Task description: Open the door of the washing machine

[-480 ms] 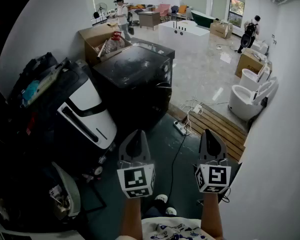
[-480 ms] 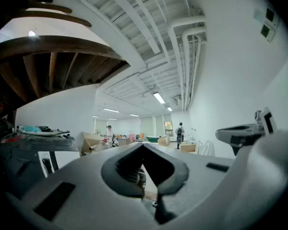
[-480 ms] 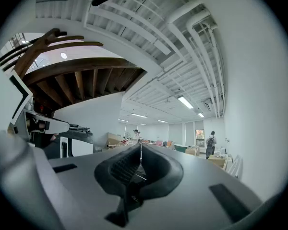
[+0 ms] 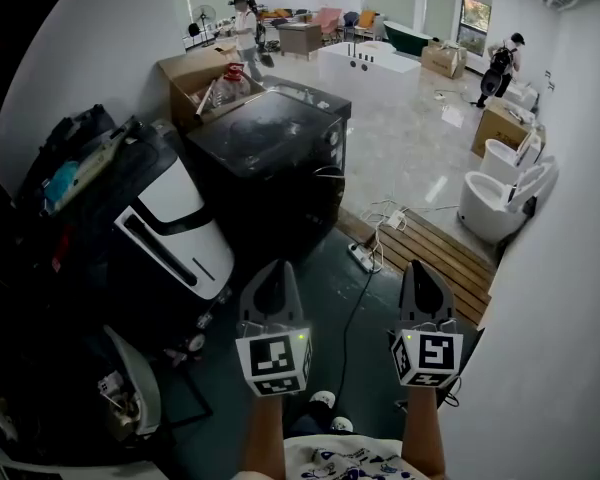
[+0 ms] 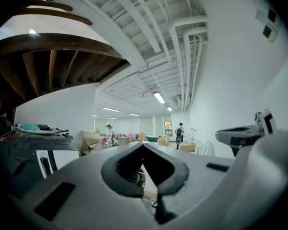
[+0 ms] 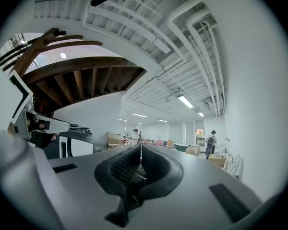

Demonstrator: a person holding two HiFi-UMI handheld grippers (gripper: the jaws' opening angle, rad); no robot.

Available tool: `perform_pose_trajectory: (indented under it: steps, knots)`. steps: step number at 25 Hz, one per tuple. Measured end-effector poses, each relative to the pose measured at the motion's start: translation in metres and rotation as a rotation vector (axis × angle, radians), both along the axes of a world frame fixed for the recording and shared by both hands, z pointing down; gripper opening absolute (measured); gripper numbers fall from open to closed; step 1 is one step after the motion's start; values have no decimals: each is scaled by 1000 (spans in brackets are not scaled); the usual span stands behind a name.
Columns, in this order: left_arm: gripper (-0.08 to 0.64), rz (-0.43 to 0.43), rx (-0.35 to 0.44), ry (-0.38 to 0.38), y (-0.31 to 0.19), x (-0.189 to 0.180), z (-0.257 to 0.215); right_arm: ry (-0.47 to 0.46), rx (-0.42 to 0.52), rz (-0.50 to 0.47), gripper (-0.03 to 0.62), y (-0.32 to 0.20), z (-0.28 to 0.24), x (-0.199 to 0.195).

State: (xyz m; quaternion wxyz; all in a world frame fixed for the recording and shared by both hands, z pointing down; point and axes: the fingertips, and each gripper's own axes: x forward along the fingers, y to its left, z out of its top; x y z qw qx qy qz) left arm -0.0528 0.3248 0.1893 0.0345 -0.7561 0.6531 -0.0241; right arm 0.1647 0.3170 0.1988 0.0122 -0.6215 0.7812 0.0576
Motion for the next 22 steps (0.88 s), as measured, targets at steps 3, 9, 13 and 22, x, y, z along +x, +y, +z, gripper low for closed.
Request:
perform_pose_trajectory:
  steps: [3, 9, 13, 22]
  knots:
    - [0, 3, -2, 1, -6, -4, 1, 0, -1, -1, 21, -6, 1, -4]
    - [0, 5, -5, 6, -28, -17, 2, -51, 22, -26, 21, -23, -5, -15]
    - [0, 25, -3, 12, -48, -25, 5, -35, 9, -32, 23, -41, -2, -28]
    - [1, 82, -28, 11, -86, -33, 19, -27, -66, -60, 196, -72, 17, -52]
